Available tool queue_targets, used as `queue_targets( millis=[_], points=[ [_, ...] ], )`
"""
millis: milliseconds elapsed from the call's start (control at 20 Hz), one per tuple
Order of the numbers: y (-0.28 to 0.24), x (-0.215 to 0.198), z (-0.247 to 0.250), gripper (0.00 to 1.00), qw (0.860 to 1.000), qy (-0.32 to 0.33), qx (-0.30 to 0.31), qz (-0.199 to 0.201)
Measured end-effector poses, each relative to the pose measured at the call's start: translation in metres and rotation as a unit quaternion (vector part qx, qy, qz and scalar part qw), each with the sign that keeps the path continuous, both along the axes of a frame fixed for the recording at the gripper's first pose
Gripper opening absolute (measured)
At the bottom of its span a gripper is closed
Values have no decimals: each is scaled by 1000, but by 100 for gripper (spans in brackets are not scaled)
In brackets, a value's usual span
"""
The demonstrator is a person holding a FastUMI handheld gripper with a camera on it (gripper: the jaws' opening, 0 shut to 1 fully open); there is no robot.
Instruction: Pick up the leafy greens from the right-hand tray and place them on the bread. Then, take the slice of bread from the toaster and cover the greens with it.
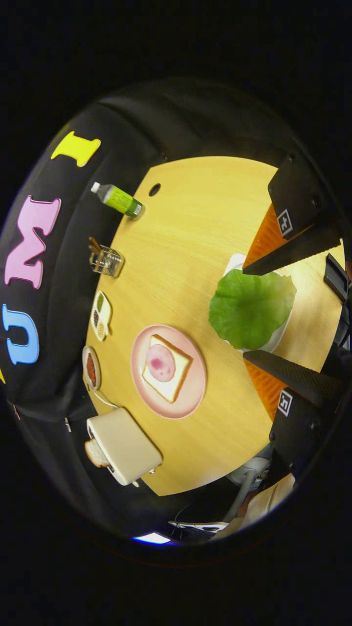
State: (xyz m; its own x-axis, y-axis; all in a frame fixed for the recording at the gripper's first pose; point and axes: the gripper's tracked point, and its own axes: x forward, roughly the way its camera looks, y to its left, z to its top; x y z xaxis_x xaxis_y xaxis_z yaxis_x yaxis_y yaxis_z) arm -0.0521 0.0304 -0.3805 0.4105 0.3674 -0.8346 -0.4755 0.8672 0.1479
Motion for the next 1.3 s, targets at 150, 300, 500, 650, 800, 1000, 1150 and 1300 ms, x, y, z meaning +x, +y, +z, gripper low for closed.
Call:
queue_targets(
  millis=[150, 300, 500, 650, 800, 1000, 1150, 1300],
  points=[
    [4, 4, -31, 94, 999, 40, -1, 12],
    [5, 8, -54, 94, 997, 70, -13, 30],
    [7, 7, -74, 84, 993, 107, -24, 44],
    [5, 5, -80, 84, 992, 118, -37, 38],
    [7, 5, -78, 71, 991, 126, -41, 20],
    [10, 5, -80, 12, 991, 125, -44, 19],
    [7, 8, -68, 8, 993, 114, -43, 3],
    [8, 13, -46, 8, 994, 104, -26, -19]
  ],
)
